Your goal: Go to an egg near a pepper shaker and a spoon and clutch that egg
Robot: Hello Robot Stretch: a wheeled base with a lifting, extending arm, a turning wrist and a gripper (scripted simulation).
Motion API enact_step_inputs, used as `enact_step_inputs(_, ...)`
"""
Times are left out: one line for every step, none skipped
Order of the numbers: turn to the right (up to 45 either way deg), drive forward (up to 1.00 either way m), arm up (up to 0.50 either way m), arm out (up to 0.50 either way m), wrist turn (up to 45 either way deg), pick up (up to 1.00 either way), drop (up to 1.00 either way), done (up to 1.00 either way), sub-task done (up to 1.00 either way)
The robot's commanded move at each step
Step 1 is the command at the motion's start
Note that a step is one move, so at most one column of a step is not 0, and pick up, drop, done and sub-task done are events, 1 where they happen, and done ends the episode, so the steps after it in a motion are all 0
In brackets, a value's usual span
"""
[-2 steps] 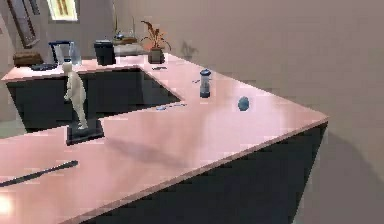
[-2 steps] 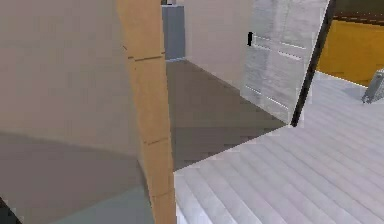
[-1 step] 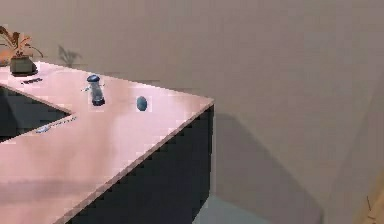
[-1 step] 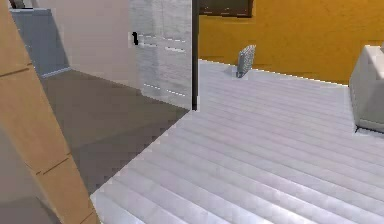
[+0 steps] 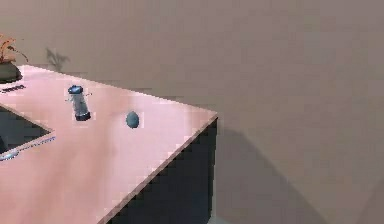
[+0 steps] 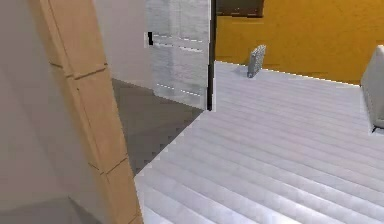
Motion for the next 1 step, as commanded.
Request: enact_step_inputs(45.0,0.00,0.00,0.00,0.0,0.00,0.00,0.00,0.00)
